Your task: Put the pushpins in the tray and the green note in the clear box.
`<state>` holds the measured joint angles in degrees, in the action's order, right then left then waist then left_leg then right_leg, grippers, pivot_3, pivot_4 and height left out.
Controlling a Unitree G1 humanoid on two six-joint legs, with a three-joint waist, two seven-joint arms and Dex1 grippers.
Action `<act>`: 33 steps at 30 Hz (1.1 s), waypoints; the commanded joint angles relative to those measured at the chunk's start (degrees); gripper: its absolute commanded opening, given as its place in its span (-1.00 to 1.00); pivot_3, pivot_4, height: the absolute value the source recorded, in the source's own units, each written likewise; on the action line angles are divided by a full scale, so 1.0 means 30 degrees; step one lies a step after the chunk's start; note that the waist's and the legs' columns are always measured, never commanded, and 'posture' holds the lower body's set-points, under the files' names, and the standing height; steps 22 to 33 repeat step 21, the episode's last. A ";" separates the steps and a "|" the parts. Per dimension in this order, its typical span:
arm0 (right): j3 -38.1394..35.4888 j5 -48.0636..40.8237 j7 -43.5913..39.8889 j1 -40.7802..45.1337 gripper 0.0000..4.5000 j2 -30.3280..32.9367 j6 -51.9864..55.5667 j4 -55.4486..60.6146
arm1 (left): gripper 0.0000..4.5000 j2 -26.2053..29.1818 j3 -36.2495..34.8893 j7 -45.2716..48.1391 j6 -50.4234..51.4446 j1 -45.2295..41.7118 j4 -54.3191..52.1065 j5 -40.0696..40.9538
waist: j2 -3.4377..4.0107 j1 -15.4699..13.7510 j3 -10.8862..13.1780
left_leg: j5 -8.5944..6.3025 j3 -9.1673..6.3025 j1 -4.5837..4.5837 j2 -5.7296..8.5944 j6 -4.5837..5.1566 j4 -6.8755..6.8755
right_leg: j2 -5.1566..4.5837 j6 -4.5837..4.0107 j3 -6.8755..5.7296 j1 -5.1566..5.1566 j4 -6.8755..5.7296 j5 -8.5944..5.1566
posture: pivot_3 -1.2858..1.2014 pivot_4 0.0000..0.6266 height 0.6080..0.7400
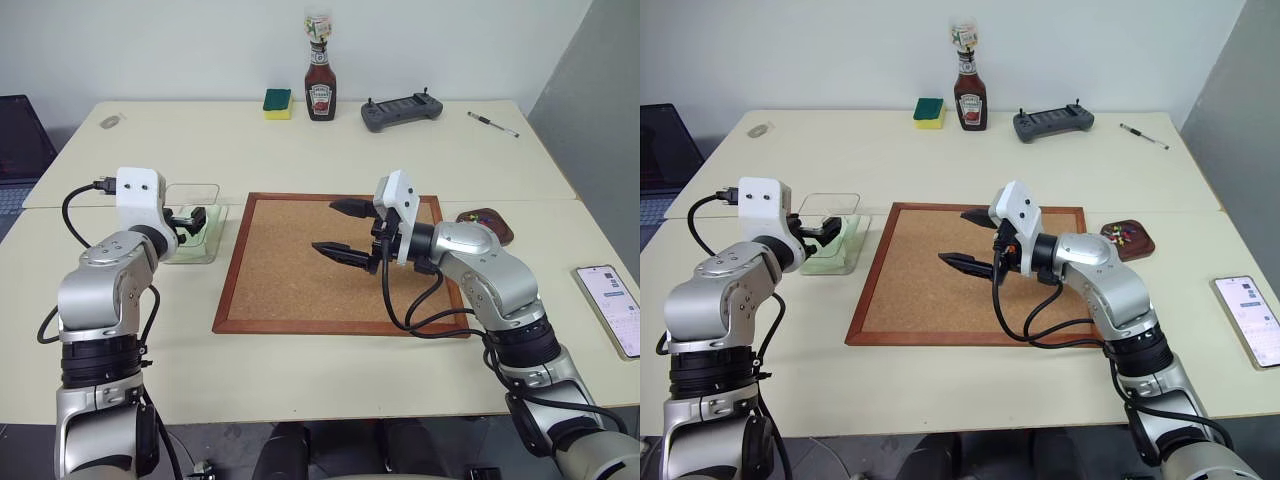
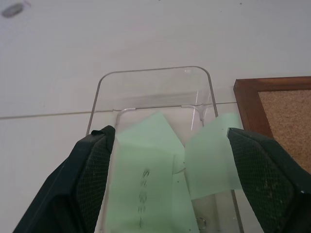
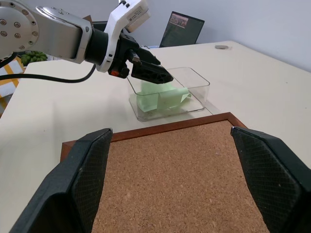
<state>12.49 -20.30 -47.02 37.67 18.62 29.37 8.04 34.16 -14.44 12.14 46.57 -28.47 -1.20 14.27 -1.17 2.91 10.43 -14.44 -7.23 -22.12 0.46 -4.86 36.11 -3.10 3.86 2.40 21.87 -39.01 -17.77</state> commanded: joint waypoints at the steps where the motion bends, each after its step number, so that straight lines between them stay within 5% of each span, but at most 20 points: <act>1: -0.0542 -0.0030 0.0242 0.0436 0.83 -0.0219 -0.0606 0.0167 | 0.75 0.0639 0.0231 0.0332 -0.2013 0.0184 -0.0732 -0.0934 | 0.0000 -0.0003 0.0000 | -0.0001 0.0003 0.0000 0.0000 0.0002 0.0000 | 0.0000 0.0000 0.0000 0.0000 0.0001 0.0000 | 0.03 -0.52 1.00; 6: -0.1445 -0.0013 0.0918 -0.0178 0.83 0.0020 -0.1142 0.0246 | 0.75 0.0313 0.0281 0.1269 -0.2715 0.0661 -0.2322 -0.0350 | 0.0000 -0.0012 0.0000 | -0.0002 0.0005 -0.0009 -0.0001 0.0003 0.0001 | -0.0003 0.0000 0.0001 0.0004 0.0003 0.0000 | 0.03 -0.52 1.00; 14: -0.3807 -0.0219 0.0914 -0.3852 0.83 0.3303 -0.0643 0.1317 | 0.75 0.0406 0.0471 0.5898 -0.2814 0.3266 -0.7218 0.3247 | 0.0000 -0.0286 0.0000 | -0.0002 0.0008 -0.0167 0.0007 0.0004 0.0014 | -0.0015 -0.0004 0.0004 0.0115 0.0005 0.0002 | 0.03 -0.52 1.00; 20: -0.4966 -0.2454 0.0092 -0.5271 0.83 0.4320 0.1261 0.3241 | 0.75 0.1351 0.0433 0.7702 -0.1389 0.3789 -0.7669 0.4927 | 0.0001 -0.0011 0.0000 | -0.0034 0.0034 -0.0149 -0.0012 0.0066 0.0018 | 0.0009 -0.0004 0.0024 0.0110 -0.0019 0.0003 | 0.03 -0.52 1.00; 33: -0.4951 -0.2477 -0.0010 -0.5286 0.83 0.4547 0.1323 0.3298 | 0.75 0.1632 0.0499 0.8150 -0.1457 0.3921 -0.7667 0.5039 | 0.0001 -0.0011 0.0000 | -0.0034 0.0034 -0.0144 -0.0013 0.0066 0.0021 | 0.0012 -0.0004 0.0023 0.0104 -0.0018 0.0003 | 0.03 -0.52 1.00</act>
